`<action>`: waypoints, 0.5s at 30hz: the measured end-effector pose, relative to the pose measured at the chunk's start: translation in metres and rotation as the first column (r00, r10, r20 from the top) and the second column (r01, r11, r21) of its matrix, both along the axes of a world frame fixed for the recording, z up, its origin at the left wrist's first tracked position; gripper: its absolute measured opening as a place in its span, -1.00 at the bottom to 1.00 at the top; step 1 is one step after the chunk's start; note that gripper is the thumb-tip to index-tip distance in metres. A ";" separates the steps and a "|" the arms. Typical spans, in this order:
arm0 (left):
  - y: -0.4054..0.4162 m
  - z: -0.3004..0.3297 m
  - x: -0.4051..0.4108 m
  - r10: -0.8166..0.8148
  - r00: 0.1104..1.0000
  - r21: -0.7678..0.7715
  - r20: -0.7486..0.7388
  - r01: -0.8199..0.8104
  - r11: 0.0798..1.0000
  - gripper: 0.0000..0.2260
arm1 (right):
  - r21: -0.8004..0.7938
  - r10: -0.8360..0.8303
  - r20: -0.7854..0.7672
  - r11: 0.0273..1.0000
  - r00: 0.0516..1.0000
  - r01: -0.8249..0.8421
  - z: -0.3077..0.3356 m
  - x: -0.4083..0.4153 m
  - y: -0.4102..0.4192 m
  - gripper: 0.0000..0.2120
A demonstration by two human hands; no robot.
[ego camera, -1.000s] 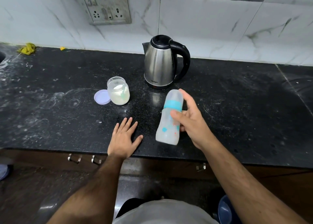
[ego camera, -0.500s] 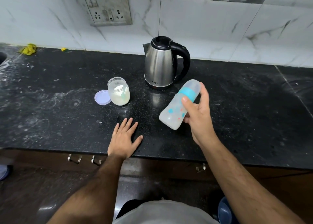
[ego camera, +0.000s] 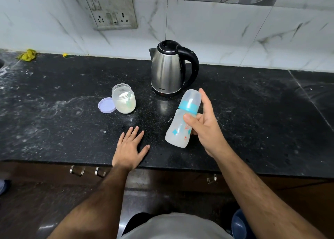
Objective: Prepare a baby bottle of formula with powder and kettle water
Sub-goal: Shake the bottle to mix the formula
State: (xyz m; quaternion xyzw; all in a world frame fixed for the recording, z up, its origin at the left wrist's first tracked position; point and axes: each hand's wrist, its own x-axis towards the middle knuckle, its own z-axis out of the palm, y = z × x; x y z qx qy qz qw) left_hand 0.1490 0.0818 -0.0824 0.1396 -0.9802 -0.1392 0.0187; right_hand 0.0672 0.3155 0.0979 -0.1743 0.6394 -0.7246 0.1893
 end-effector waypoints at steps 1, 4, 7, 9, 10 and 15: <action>0.000 0.000 0.000 0.000 1.000 0.001 -0.004 0.000 1.000 -0.29 | -0.004 0.004 -0.008 1.000 1.000 -0.004 -0.001 -0.001 0.001 -0.21; 0.000 0.000 0.000 0.001 1.000 0.015 -0.006 -0.001 1.000 -0.27 | -0.001 0.008 -0.018 1.000 1.000 -0.008 -0.003 -0.005 0.005 -0.20; 0.000 0.002 -0.001 0.006 1.000 0.043 0.003 -0.006 0.999 -0.26 | -0.001 0.015 -0.009 1.000 1.000 -0.015 -0.002 -0.007 0.009 -0.18; 0.000 0.004 -0.004 0.016 1.000 0.084 0.010 -0.017 0.996 -0.34 | 0.012 0.016 -0.015 1.000 1.000 -0.015 -0.003 -0.011 0.012 -0.26; 0.001 0.006 -0.006 0.031 0.999 0.117 0.006 -0.032 0.993 -0.40 | 0.025 0.012 -0.014 1.000 1.000 -0.011 -0.003 -0.013 0.013 -0.33; 0.009 0.025 -0.019 0.129 0.979 0.341 -0.159 -0.069 0.938 -0.62 | 0.110 0.034 -0.018 0.993 0.999 -0.032 -0.002 -0.026 0.016 -0.52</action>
